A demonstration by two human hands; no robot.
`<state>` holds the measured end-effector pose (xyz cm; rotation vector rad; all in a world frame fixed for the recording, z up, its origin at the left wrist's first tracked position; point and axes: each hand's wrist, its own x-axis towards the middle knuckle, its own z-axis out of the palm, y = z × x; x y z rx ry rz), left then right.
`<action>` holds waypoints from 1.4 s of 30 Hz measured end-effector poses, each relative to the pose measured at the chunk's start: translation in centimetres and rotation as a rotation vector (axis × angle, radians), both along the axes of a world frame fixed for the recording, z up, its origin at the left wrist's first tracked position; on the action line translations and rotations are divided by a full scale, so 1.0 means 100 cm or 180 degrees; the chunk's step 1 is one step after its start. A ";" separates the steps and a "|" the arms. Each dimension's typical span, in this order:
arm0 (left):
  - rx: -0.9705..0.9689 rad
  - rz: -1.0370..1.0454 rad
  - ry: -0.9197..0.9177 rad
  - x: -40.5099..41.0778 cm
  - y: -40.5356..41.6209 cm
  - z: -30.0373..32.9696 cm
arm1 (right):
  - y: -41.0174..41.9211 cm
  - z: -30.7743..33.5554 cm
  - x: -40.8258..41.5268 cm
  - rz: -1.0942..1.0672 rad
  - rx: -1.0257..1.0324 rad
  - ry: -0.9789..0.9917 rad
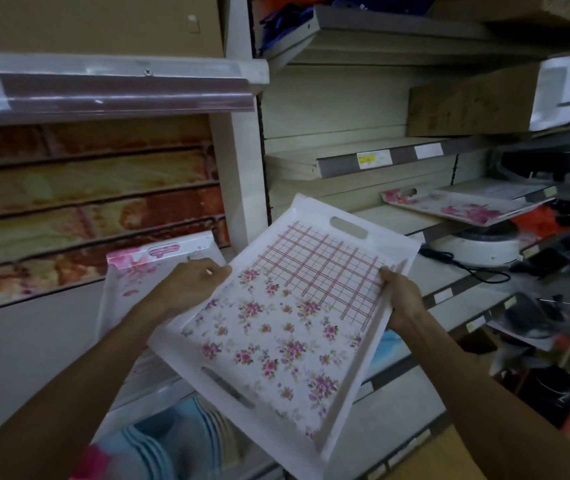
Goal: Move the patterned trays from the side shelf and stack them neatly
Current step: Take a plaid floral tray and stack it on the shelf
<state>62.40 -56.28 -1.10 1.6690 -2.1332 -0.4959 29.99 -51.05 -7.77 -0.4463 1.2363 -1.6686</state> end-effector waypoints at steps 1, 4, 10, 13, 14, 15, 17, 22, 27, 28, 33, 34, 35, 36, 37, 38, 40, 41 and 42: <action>0.0082 0.0021 0.0128 0.006 0.004 -0.004 | 0.001 0.002 0.007 0.0008 -0.0011 0.0040; 0.0392 0.0119 0.0565 0.029 0.015 -0.012 | 0.001 0.007 0.026 0.0104 -0.0033 0.0085; 0.0315 0.0280 0.0936 0.073 0.034 -0.026 | -0.002 0.018 0.064 0.0412 -0.0187 0.0120; 0.0245 0.0412 0.1186 0.091 0.045 -0.032 | -0.010 0.026 0.085 0.0587 -0.0184 0.0198; 0.0239 0.0511 0.1286 0.098 0.048 -0.034 | -0.013 0.030 0.093 0.0629 -0.0186 0.0249; 0.0250 0.0616 0.1401 0.107 0.050 -0.036 | -0.016 0.034 0.101 0.0670 -0.0193 0.0314; 0.0264 0.0778 0.1639 0.122 0.056 -0.037 | -0.024 0.042 0.116 0.0770 -0.0232 0.0422; 0.0184 0.1093 0.2114 0.150 0.070 -0.041 | -0.039 0.063 0.156 0.1279 -0.0415 0.0661; 0.0032 0.1543 0.2700 0.171 0.054 -0.042 | -0.047 0.070 0.194 0.1585 -0.0719 0.1059; 0.0010 0.1613 0.2801 0.172 0.050 -0.041 | -0.047 0.070 0.199 0.1587 -0.0739 0.1166; -0.0168 0.1957 0.3029 0.171 0.022 -0.037 | -0.052 0.067 0.209 0.1833 -0.0618 0.2052; -0.0207 0.2003 0.3063 0.172 0.017 -0.037 | -0.056 0.065 0.209 0.1854 -0.0579 0.2201; -0.0206 0.2040 0.3070 0.174 0.012 -0.038 | -0.060 0.063 0.209 0.1868 -0.0543 0.2281; -0.0212 0.2053 0.3076 0.175 0.008 -0.038 | -0.064 0.061 0.210 0.1876 -0.0509 0.2348; -0.0190 0.2043 0.3071 0.177 0.004 -0.039 | -0.068 0.060 0.211 0.1876 -0.0494 0.2388; -0.0188 0.2001 0.3063 0.177 0.000 -0.040 | -0.072 0.058 0.212 0.1873 -0.0475 0.2415; -0.0213 0.1844 0.2946 0.177 -0.006 -0.041 | -0.080 0.057 0.214 0.1837 -0.0459 0.2447; -0.0262 0.1777 0.2827 0.176 -0.008 -0.040 | -0.084 0.056 0.214 0.1815 -0.0453 0.2480; -0.0312 0.1736 0.2698 0.175 -0.010 -0.040 | -0.088 0.054 0.214 0.1786 -0.0435 0.2516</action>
